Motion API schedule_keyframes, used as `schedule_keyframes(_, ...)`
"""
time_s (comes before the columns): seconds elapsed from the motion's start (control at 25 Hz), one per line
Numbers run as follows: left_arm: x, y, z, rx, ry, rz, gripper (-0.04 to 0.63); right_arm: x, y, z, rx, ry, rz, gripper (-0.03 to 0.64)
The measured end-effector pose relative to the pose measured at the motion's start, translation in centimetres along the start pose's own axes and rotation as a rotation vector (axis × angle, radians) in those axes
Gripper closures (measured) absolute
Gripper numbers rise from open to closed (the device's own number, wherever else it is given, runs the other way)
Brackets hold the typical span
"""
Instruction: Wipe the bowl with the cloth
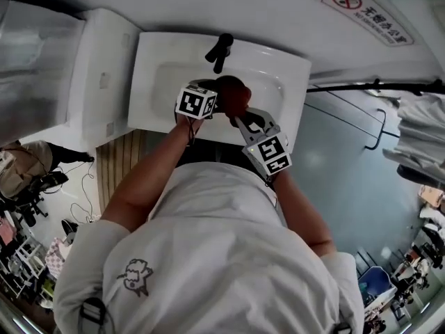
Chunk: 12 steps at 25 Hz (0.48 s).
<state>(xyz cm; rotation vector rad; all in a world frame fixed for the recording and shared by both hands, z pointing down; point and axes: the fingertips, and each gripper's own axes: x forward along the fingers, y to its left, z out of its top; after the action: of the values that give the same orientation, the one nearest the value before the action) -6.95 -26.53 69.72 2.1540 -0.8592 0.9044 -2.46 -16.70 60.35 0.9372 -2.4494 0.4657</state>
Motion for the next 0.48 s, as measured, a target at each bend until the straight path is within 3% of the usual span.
schedule_keyframes(0.24,-3.6,-4.6,3.5,0.05,-0.109,0.044,0.575,-1.6,-3.3,1.6,-0.085,0.025,-0.098,0.557)
schedule_keyframes(0.48,-5.2,-8.9,5.0,0.057,-0.18,0.075,0.575,-2.4,-5.7,2.3,-0.31,0.145,-0.227,0.557)
